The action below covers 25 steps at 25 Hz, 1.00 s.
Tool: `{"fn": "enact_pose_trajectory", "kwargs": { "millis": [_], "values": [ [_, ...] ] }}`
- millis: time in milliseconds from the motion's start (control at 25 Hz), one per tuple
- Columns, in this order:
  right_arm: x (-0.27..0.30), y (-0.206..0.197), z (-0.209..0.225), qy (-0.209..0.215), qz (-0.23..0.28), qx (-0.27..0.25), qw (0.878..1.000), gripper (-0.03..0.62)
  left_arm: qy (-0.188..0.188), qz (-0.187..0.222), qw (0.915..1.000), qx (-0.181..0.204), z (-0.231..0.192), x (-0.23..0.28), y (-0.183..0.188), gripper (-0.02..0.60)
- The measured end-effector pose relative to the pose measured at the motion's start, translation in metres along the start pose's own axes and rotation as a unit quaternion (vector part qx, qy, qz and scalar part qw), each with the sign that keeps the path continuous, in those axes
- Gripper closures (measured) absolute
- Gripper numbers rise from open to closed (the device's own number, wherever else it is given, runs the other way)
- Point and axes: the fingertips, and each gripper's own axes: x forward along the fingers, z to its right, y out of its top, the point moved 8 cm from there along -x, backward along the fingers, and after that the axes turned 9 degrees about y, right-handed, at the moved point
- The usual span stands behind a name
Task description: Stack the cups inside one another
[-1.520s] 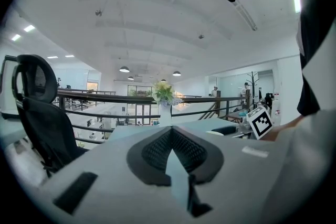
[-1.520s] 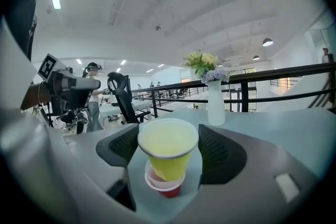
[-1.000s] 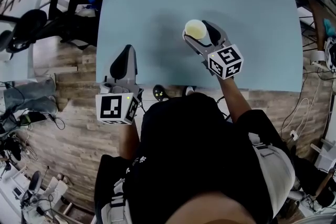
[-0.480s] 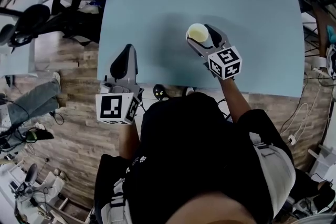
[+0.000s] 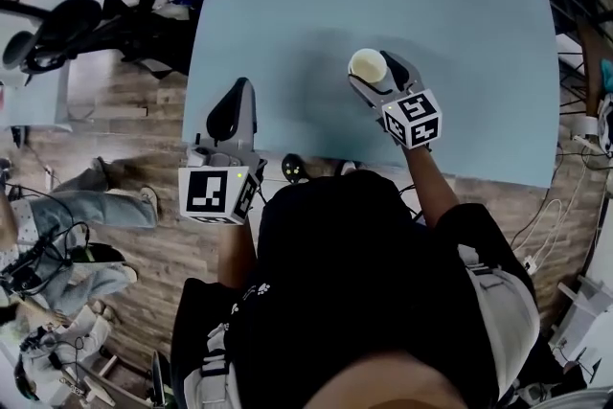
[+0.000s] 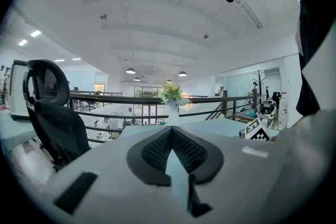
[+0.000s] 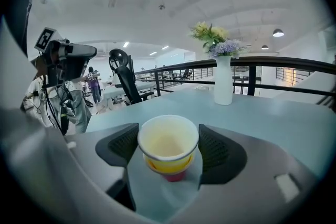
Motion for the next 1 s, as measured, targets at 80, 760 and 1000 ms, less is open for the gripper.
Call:
{"fn": "enact_pose_trajectory", "kwargs": {
  "millis": [80,760,1000],
  "values": [
    [0.002,-0.001,0.0,0.0,0.0,-0.002,1.0,0.233,0.0,0.0,1.0,-0.001,-0.001,0.0,-0.001,0.594],
    [-0.008,0.006,-0.004,-0.004,0.022,0.0,1.0,0.233,0.002,-0.002,1.0,-0.006,0.002,-0.009,-0.006,0.594],
    [-0.015,0.014,-0.008,-0.008,0.044,0.002,0.999,0.235,-0.008,-0.001,0.9999,-0.007,0.003,-0.007,-0.008,0.594]
  ]
}}
